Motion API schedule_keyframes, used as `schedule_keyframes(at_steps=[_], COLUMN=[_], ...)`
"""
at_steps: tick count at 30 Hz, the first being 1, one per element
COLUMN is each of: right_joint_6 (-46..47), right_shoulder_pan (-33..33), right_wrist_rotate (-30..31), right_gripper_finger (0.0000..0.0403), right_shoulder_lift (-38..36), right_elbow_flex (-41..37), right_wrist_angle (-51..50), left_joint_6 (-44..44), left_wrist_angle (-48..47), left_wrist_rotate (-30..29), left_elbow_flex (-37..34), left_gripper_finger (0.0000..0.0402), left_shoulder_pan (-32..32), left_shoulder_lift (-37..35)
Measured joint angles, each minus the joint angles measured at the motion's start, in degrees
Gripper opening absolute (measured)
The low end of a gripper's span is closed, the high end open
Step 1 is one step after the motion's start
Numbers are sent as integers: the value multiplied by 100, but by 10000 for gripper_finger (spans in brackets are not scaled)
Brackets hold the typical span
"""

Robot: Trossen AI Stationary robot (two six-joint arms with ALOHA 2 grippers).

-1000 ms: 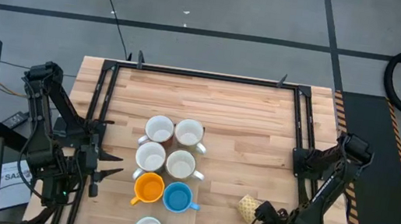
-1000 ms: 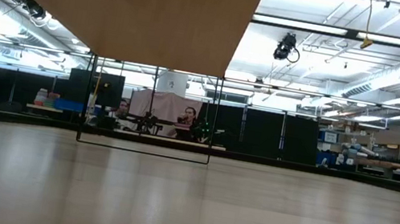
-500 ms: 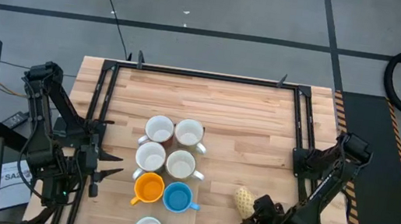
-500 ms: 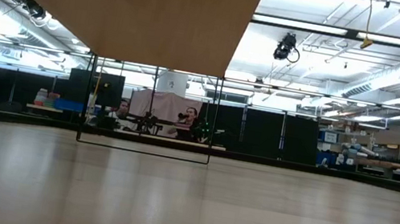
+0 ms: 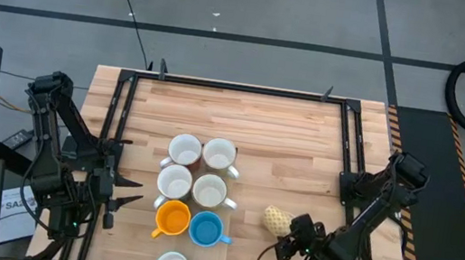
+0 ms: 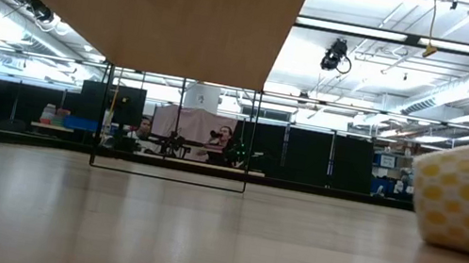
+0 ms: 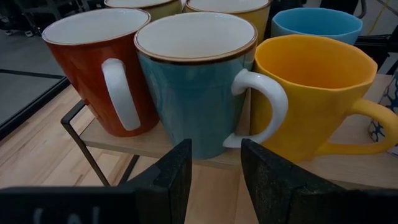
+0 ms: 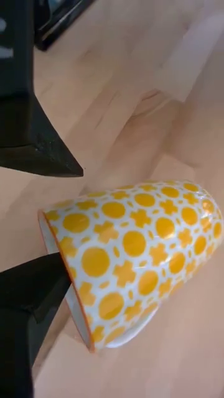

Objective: Place coffee mugs
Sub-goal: Put the yellow mug on the shelf aligned with the blue mug

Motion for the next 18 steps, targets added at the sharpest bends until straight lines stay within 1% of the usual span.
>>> schedule_keyframes(at_steps=[3,6,12,15,18], right_joint_6=[-157,-201,-217,-341,-464], right_shoulder_pan=[-73,-141,-231,-232,-230], right_wrist_rotate=[127,231,335,537,764], right_gripper_finger=[198,177,136,116,93], right_shoulder_lift=[-3,-9,-12,-11,-15], right_elbow_flex=[-24,-211,-1008,-1351,-1560], right_wrist_angle=[35,214,1339,2046,2405], left_joint_6=[0,0,0,0,0], left_wrist_angle=[0,0,0,0,0], left_wrist_rotate=[0,0,0,0,0], left_elbow_flex=[0,0,0,0,0], left_gripper_finger=[144,144,144,144,144], left_shoulder_pan=[0,0,0,0,0], left_shoulder_lift=[0,0,0,0,0])
